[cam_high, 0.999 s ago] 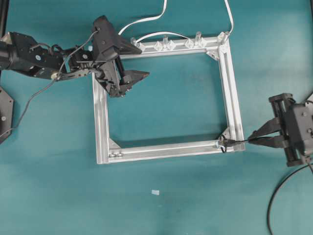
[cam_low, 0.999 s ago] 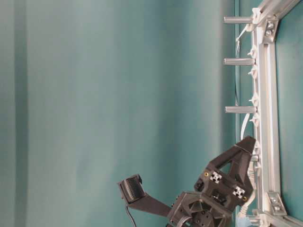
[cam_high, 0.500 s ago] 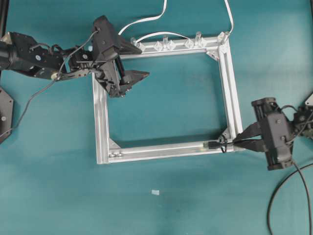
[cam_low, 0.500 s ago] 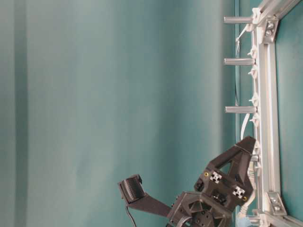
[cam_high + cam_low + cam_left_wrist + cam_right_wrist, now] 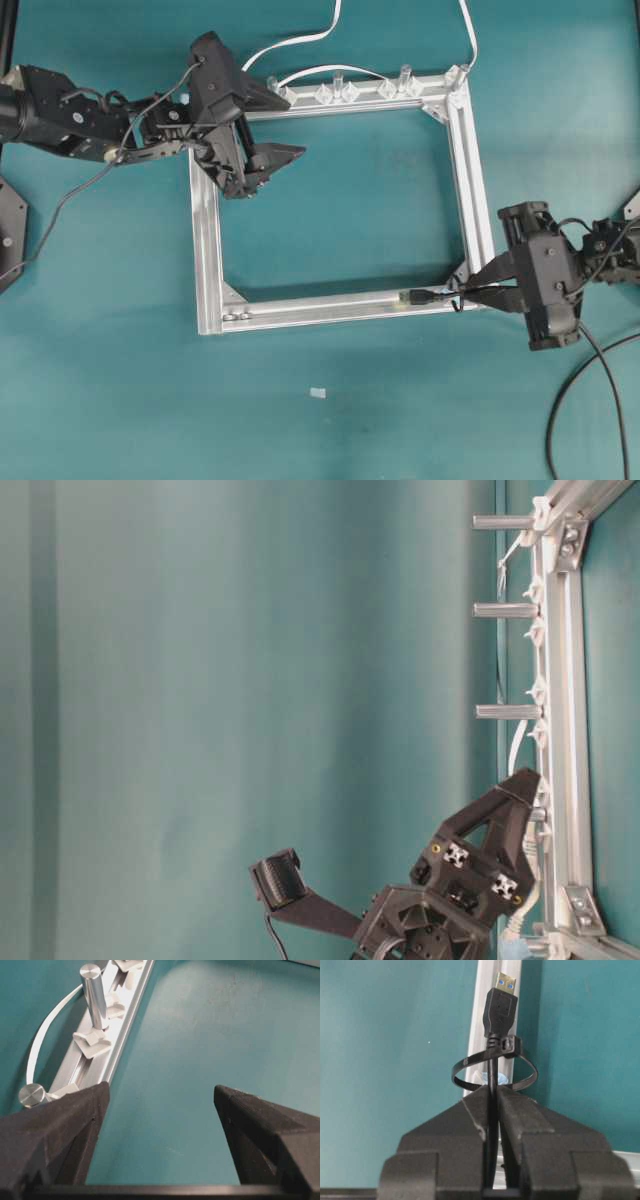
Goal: Insert the wire through the string loop located on the right side.
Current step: 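Move the left gripper to the plug emerging from the loop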
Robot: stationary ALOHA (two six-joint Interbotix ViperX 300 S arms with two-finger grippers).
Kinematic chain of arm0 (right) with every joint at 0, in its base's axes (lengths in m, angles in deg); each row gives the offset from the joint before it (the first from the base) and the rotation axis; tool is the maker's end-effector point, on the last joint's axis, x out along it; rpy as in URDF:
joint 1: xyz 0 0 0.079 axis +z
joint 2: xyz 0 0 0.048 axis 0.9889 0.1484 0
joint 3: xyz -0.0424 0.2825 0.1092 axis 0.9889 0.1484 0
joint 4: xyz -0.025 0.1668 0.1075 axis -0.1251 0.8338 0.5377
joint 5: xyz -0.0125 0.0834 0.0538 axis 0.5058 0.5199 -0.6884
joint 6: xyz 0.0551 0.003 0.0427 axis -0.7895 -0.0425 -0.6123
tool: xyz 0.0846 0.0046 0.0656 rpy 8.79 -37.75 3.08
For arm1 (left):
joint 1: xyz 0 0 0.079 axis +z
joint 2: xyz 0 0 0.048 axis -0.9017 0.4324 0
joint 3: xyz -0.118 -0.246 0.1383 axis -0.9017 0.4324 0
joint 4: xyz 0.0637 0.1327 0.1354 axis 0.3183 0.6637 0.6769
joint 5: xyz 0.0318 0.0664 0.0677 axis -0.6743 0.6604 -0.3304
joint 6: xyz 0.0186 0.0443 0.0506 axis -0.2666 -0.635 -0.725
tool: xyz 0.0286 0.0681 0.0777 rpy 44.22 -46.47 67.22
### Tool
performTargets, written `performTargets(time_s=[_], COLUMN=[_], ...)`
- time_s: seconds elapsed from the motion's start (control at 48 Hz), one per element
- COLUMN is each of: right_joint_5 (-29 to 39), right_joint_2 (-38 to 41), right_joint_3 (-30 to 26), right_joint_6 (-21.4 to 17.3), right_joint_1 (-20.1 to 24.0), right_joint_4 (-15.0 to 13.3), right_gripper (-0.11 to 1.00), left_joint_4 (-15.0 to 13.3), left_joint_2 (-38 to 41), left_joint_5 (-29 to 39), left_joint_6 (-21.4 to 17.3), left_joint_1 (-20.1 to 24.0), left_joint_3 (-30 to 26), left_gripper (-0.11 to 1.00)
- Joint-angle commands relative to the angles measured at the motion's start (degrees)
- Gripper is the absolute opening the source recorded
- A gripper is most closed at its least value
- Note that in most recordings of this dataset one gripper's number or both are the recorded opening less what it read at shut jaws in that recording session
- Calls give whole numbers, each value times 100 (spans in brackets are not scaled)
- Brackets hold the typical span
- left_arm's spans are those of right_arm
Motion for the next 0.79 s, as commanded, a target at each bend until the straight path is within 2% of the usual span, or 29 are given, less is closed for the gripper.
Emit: performTargets(time_s=[0.0,0.167,0.375,0.583,0.77], right_joint_5=[-53,-53,-79,-79,-79], right_joint_2=[-35,-35,-35,-35,-26], right_joint_3=[-97,-97,-70,-70,-70], right_joint_6=[9,9,9,9,9], right_joint_1=[-9,-9,-9,-9,-9], right_joint_4=[-18,-18,-18,-18,-18], right_gripper=[7,7,7,7,7], left_joint_4=[18,18,9,9,9], left_joint_2=[-132,-88,9,123,114], left_joint_5=[-26,18,510,976,1072], left_joint_6=[44,53,79,659,1107], left_joint_1=[-79,-439,-1151,-1626,-1942], left_joint_3=[-123,-229,-466,-668,-668], left_gripper=[84,84,84,84,84])
